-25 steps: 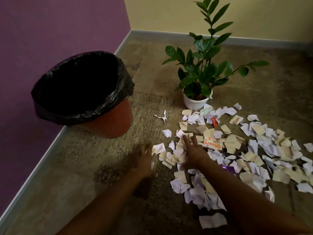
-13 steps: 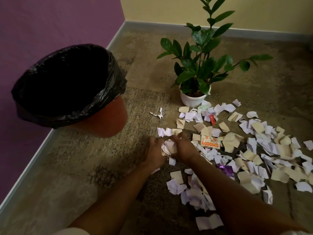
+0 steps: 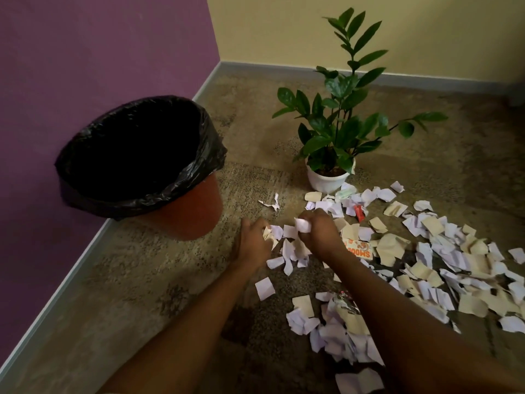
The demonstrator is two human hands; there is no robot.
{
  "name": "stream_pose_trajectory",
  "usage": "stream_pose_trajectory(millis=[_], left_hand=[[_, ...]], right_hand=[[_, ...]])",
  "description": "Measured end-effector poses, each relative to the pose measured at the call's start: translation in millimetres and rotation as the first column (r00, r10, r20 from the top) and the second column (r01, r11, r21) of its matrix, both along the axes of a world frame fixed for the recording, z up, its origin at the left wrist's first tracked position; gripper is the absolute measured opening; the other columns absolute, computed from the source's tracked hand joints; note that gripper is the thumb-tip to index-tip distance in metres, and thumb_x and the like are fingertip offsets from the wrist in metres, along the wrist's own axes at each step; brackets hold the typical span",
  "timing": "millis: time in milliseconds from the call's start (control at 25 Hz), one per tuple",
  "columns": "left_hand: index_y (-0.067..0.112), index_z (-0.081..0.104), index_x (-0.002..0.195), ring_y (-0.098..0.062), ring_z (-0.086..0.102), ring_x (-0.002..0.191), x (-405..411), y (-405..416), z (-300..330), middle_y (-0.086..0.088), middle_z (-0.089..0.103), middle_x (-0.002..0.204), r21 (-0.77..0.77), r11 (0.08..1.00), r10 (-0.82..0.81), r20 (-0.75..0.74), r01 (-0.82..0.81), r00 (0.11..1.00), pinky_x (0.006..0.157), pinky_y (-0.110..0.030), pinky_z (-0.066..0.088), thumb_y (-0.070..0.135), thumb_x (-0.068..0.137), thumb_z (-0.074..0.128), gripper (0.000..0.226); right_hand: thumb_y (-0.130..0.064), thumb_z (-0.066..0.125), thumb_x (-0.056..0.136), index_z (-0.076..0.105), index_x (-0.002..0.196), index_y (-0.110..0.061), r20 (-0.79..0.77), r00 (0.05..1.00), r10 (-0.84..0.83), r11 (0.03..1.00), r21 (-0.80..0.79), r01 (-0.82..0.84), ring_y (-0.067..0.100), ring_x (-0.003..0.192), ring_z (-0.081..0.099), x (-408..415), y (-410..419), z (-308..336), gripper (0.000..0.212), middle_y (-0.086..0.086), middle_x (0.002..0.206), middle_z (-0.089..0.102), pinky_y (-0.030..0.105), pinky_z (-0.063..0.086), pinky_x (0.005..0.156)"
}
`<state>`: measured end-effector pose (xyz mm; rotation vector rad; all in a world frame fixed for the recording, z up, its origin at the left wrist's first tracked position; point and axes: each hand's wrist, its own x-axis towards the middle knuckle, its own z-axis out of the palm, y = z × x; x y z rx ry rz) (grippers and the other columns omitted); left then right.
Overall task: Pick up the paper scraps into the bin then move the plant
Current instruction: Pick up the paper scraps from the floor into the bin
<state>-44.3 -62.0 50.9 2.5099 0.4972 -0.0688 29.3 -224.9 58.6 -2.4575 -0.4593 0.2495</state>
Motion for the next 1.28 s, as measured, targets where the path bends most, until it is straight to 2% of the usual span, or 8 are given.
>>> stream_pose_trajectory(millis=[160, 360, 600, 720, 920, 1000, 1120, 1280], left_hand=[[0.025, 0.057, 0.109, -0.028, 0.061, 0.094, 13, 7, 51, -0.005, 0.045, 0.115, -0.035, 0.999, 0.033, 0.145, -0.028, 0.989, 0.084, -0.04, 0.053, 0.018, 0.083, 0.067, 0.028], [0.027, 0.055, 0.111, -0.026, 0.06, 0.09, 13, 4, 118, -0.002, 0.044, 0.112, 0.099, 0.993, -0.092, 0.377, 0.059, 0.922, 0.077, -0.037, 0.053, 0.024, 0.084, 0.069, 0.03], [0.029, 0.057, 0.109, -0.026, 0.063, 0.086, 8, 45, 188, 0.0, 0.045, 0.109, 0.097, 0.991, 0.019, 0.58, -0.092, 0.815, 0.072, -0.038, 0.053, 0.028, 0.083, 0.068, 0.028], [0.03, 0.058, 0.11, -0.022, 0.064, 0.089, 2, 82, 203, 0.002, 0.046, 0.109, 0.088, 0.972, 0.124, 0.589, -0.216, 0.799, 0.074, -0.033, 0.051, 0.029, 0.084, 0.068, 0.028], [0.03, 0.056, 0.113, -0.024, 0.065, 0.093, -10, 127, 203, 0.002, 0.044, 0.114, 0.046, 0.927, 0.282, 0.569, -0.373, 0.772, 0.077, -0.03, 0.049, 0.022, 0.083, 0.067, 0.033], [0.028, 0.051, 0.123, -0.024, 0.064, 0.097, -14, 134, 199, 0.0, 0.042, 0.124, 0.02, 0.913, 0.326, 0.563, -0.407, 0.76, 0.077, -0.027, 0.045, 0.018, 0.082, 0.071, 0.047], [0.027, 0.039, 0.138, -0.028, 0.064, 0.104, -17, 137, 195, -0.003, 0.03, 0.145, 0.026, 0.906, 0.356, 0.493, -0.422, 0.794, 0.083, -0.033, 0.049, 0.012, 0.081, 0.074, 0.069], [0.028, 0.029, 0.145, -0.029, 0.067, 0.096, -19, 138, 195, -0.004, 0.017, 0.155, 0.019, 0.908, 0.369, 0.44, -0.419, 0.819, 0.087, -0.042, 0.056, 0.01, 0.084, 0.072, 0.076]], right_hand=[[-0.015, 0.067, 0.081, 0.064, 0.086, -0.004, 0.127, 0.991, -0.042, 0.99, 0.141, 0.024, 0.032, 0.082, 0.055, 15, 21, 46, 0.012, 0.019, 0.085, 0.06, 0.028, 0.031, 0.064], [-0.012, 0.069, 0.079, 0.066, 0.098, -0.005, 0.261, 0.958, -0.12, 0.959, 0.279, 0.044, 0.022, 0.082, 0.051, 29, 47, 111, 0.021, 0.015, 0.092, 0.059, 0.028, 0.031, 0.067], [-0.012, 0.068, 0.078, 0.066, 0.088, -0.008, 0.42, 0.902, -0.094, 0.914, 0.396, -0.089, 0.024, 0.083, 0.051, 35, 106, 192, 0.011, 0.012, 0.083, 0.063, 0.026, 0.022, 0.064], [-0.015, 0.066, 0.08, 0.066, 0.092, -0.009, 0.419, 0.907, -0.046, 0.899, 0.412, -0.145, 0.02, 0.08, 0.048, 33, 140, 210, 0.014, 0.012, 0.089, 0.063, 0.026, 0.023, 0.062], [-0.017, 0.062, 0.086, 0.063, 0.104, -0.005, 0.371, 0.917, 0.149, 0.908, 0.316, -0.275, 0.033, 0.089, 0.057, 27, 183, 211, 0.022, 0.019, 0.105, 0.059, 0.025, 0.03, 0.066], [-0.01, 0.064, 0.082, 0.06, 0.115, -0.006, 0.368, 0.897, 0.245, 0.906, 0.242, -0.346, 0.035, 0.097, 0.057, 23, 195, 203, 0.033, 0.018, 0.115, 0.055, 0.027, 0.036, 0.073], [-0.001, 0.065, 0.077, 0.052, 0.13, -0.01, 0.315, 0.883, 0.347, 0.878, 0.221, -0.424, 0.031, 0.111, 0.055, 19, 202, 193, 0.056, 0.013, 0.134, 0.047, 0.036, 0.047, 0.092], [0.004, 0.066, 0.075, 0.045, 0.138, -0.013, 0.276, 0.88, 0.385, 0.865, 0.223, -0.449, 0.028, 0.12, 0.052, 18, 199, 188, 0.069, 0.008, 0.141, 0.042, 0.043, 0.048, 0.1]])
